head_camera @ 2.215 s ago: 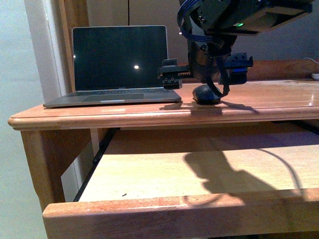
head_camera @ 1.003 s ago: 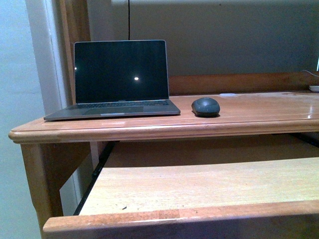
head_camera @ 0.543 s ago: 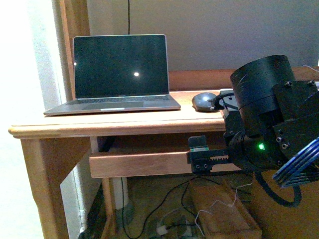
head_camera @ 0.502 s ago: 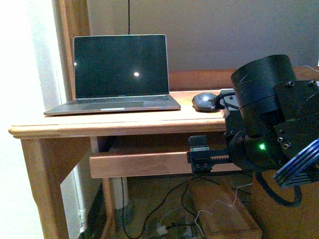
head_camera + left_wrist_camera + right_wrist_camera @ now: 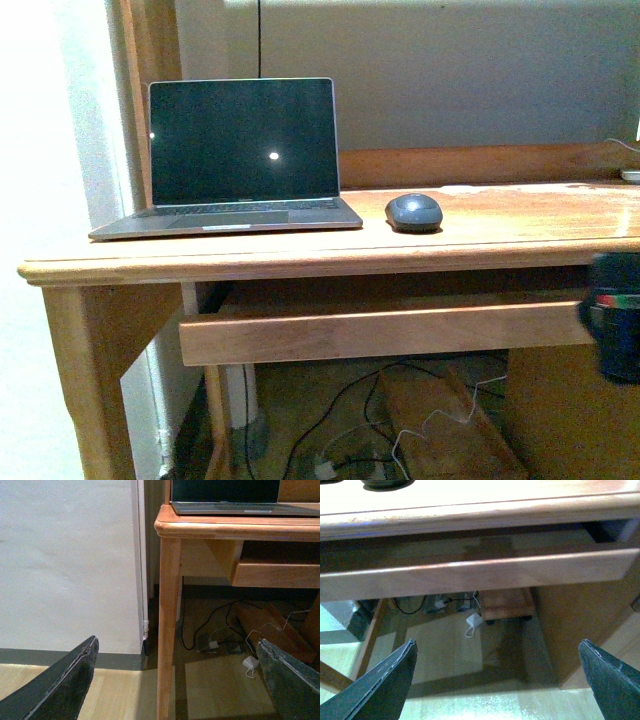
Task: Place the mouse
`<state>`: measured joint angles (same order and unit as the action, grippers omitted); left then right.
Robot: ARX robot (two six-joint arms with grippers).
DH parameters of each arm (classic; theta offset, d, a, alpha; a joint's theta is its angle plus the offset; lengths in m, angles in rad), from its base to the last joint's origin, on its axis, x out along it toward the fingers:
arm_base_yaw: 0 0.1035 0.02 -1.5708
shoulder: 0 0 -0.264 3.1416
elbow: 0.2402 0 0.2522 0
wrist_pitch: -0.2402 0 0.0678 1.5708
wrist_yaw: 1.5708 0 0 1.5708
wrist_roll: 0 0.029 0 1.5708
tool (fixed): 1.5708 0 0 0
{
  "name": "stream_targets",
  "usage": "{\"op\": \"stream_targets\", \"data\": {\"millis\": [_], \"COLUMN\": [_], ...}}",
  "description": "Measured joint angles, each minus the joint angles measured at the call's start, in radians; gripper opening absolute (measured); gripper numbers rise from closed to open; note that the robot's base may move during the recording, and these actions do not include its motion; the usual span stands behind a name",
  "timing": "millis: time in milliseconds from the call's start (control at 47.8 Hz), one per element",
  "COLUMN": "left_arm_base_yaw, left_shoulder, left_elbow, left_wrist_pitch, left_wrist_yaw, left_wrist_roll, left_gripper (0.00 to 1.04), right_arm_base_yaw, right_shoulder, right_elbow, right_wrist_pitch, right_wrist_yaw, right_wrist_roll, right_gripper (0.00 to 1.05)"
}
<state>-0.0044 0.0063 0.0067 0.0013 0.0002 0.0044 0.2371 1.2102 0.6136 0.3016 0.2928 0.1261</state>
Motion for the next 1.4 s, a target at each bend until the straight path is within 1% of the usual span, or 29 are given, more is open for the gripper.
{"op": "stream_targets", "data": {"millis": [42,146,230,314,397,481,502,585,606,648,773,899,941,982,1024,1087,1170,1379,1400], "left_arm_base_yaw": [0.0,0.0,0.0,0.0,0.0,0.0,0.0,0.0,0.0,0.0,0.0,0.0,0.0,0.0,0.0,0.0,0.0,0.0,0.0], "left_shoulder": [0.0,0.0,0.0,0.0,0.0,0.0,0.0,0.0,0.0,0.0,-0.001,-0.001,-0.001,-0.001,-0.001,-0.001,-0.001,-0.001,-0.001], "left_elbow": [0.0,0.0,0.0,0.0,0.0,0.0,0.0,0.0,0.0,0.0,0.0,0.0,0.0,0.0,0.0,0.0,0.0,0.0,0.0], "left_wrist_pitch": [0.0,0.0,0.0,0.0,0.0,0.0,0.0,0.0,0.0,0.0,0.0,0.0,0.0,0.0,0.0,0.0,0.0,0.0,0.0], "left_wrist_yaw": [0.0,0.0,0.0,0.0,0.0,0.0,0.0,0.0,-0.001,-0.001,0.0,0.0,0.0,0.0,0.0,0.0,0.0,0.0,0.0], "left_wrist_roll": [0.0,0.0,0.0,0.0,0.0,0.0,0.0,0.0,0.0,0.0,0.0,0.0,0.0,0.0,0.0,0.0,0.0,0.0,0.0], "left_gripper": [0.97,0.97,0.97,0.97,0.97,0.97,0.97,0.97,0.97,0.97,0.97,0.97,0.97,0.97,0.97,0.97,0.97,0.97,0.97], "right_arm_base_yaw": [-0.029,-0.07,-0.079,-0.075,-0.046,0.035,0.051,0.021,0.01,-0.001,-0.024,-0.063,-0.081,-0.136,-0.177,-0.217,-0.23,-0.233,-0.233], "right_shoulder": [-0.135,-0.331,-0.459,-0.605,-0.752,-0.933,-0.958,-1.098,-1.124,-1.154,-1.18,-1.188,-1.191,-1.199,-1.201,-1.204,-1.205,-1.205,-1.205], "right_elbow": [-0.084,-0.193,-0.256,-0.317,-0.369,-0.418,-0.428,-0.55,-0.576,-0.598,-0.598,-0.598,-0.598,-0.598,-0.598,-0.598,-0.598,-0.598,-0.598], "right_wrist_pitch": [-0.045,-0.144,-0.208,-0.314,-0.44,-0.564,-0.567,-0.364,-0.329,-0.301,-0.278,-0.285,-0.289,-0.298,-0.3,-0.3,-0.301,-0.302,-0.302], "right_wrist_yaw": [-0.013,-0.043,-0.044,-0.035,0.002,0.088,0.1,-0.021,-0.047,-0.065,-0.086,-0.129,-0.153,-0.234,-0.265,-0.276,-0.288,-0.29,-0.29], "right_wrist_roll": [0.011,0.047,0.073,0.1,0.146,0.181,0.192,0.085,0.044,0.01,-0.071,-0.098,-0.101,-0.106,-0.109,-0.113,-0.117,-0.12,-0.122], "right_gripper": [0.97,0.97,0.97,0.97,0.97,0.97,0.97,0.84,0.8,0.75,0.58,0.41,0.35,0.28,0.23,0.14,0.02,0.03,0.05]}}
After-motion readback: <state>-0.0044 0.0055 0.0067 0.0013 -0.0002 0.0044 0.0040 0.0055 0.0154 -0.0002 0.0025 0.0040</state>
